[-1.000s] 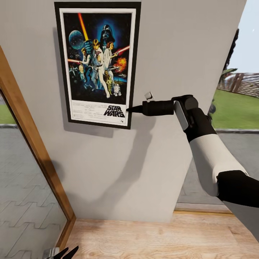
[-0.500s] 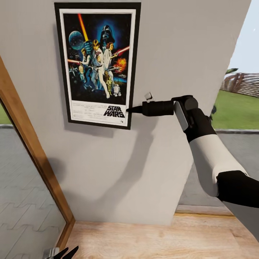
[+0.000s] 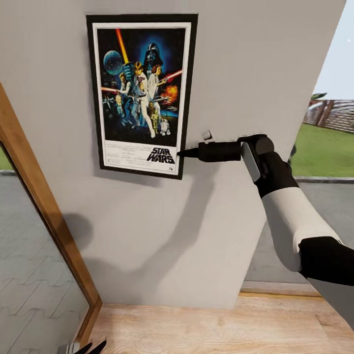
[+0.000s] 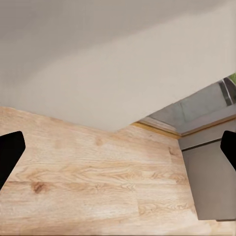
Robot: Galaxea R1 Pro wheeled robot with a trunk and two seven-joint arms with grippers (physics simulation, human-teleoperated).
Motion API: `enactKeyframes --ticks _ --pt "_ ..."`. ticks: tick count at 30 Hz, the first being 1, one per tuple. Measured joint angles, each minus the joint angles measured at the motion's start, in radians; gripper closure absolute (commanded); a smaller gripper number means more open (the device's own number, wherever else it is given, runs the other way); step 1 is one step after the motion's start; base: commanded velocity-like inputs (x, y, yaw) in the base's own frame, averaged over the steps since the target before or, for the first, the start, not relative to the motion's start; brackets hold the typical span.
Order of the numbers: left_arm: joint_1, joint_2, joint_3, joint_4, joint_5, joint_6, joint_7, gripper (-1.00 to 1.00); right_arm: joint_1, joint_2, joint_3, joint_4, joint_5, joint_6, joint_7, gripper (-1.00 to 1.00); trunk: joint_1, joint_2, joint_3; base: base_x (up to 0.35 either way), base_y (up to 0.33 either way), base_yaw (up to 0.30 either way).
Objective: Pick up the poster from the kitchen countertop and hang it on one of the wall nails in the kitchen.
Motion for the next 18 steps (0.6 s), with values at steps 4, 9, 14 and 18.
enactKeyframes --ticks 4,9,14,18 --pt "0.000 0.000 0.000 0.000 0.000 0.000 0.000 -1.00 0.014 -0.019 -0.002 0.000 0.002 0.001 0.002 1.00 0.000 0.000 0.000 0.000 0.000 0.000" --pt "0.000 0.000 0.000 0.000 0.000 0.000 0.000 -1.00 0.014 -0.019 -0.002 0.000 0.001 0.001 0.002 1.00 0.000 0.000 0.000 0.000 0.000 0.000" --pt "0.000 0.000 0.000 0.000 0.000 0.000 0.000 -1.00 0.014 -0.019 -0.002 0.000 0.001 0.001 0.002 1.00 0.000 0.000 0.000 0.000 0.000 0.000" --pt "0.002 0.000 -0.001 0.000 0.000 -0.002 0.000 -1.00 0.015 -0.028 -0.002 -0.001 0.000 0.002 0.003 1.00 0.000 0.000 0.000 0.002 0.000 0.000"
